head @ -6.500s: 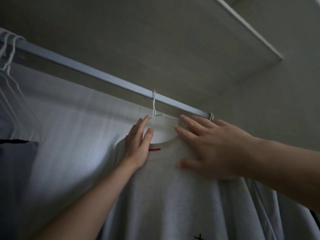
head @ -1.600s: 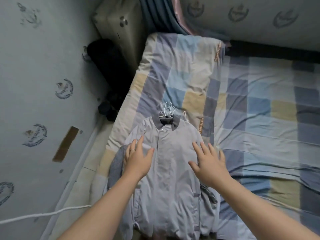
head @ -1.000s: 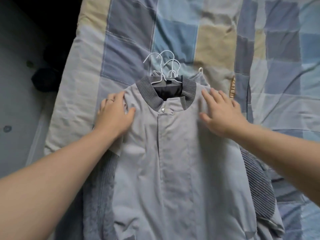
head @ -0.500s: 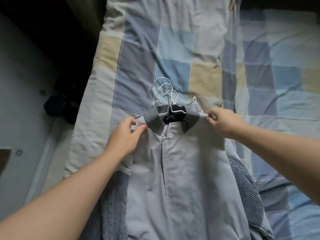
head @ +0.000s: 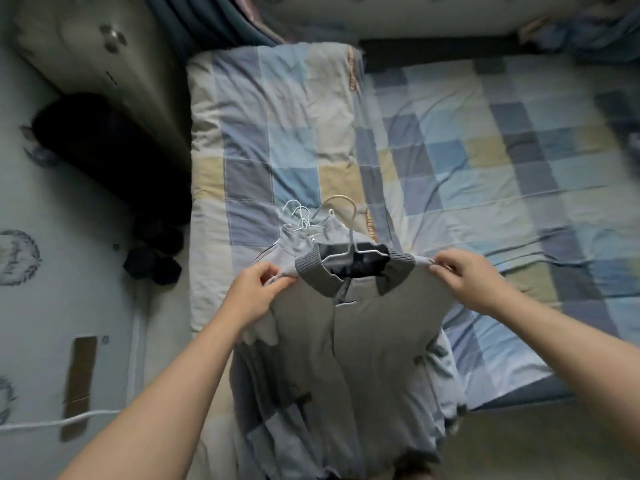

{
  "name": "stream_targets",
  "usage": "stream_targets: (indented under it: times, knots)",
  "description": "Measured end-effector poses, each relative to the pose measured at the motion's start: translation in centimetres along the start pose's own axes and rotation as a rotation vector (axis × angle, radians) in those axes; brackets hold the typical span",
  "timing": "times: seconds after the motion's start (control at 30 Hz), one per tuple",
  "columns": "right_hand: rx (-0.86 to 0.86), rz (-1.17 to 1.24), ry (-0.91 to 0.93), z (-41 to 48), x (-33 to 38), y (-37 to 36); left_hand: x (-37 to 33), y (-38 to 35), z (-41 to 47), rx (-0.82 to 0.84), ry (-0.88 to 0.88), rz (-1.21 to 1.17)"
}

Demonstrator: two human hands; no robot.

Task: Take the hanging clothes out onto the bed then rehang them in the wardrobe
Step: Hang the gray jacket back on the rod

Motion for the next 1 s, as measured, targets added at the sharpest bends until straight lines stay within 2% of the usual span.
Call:
stream_targets:
  times: [0.23, 0.5, 0.67, 0.8, 1.0]
  knots:
    - [-0.174, 0.14, -0.141, -12.3, -3.7, 7.1, -9.4, -1.7, -4.6, 0.101, -0.132, -0.053]
    - [-0.435, 0.283, -0.294, -25.3, -11.6, 10.9, -19.3, -9.0, -8.6, 0.176, -0.322, -0.014]
    - [-0.609, 0.381, -0.43, -35.7, -19.3, 12.2, -26.9, -17.1, -12.9, 0.19, -0.467, -0.003]
    - [-0.821, 0.421, -0.493, -45.6, -25.5, 13.8, -33.3, -25.1, -17.5, 0.229, -0.579, 0.022]
    - [-1.028, 0.434, -0.603, -60.7, -34.6, 15.4, -43.1, -37.6, -27.1, 0.287, -0.707, 0.022]
Point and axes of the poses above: each hand's wrist, its own z-axis towards the middle knuckle, its own y-axis out of the back of the hand, x = y × z, the point moved 7 cm from there along z, towards the middle knuckle, and after that the axes turned 7 degrees about -y, right-handed, at the moved point
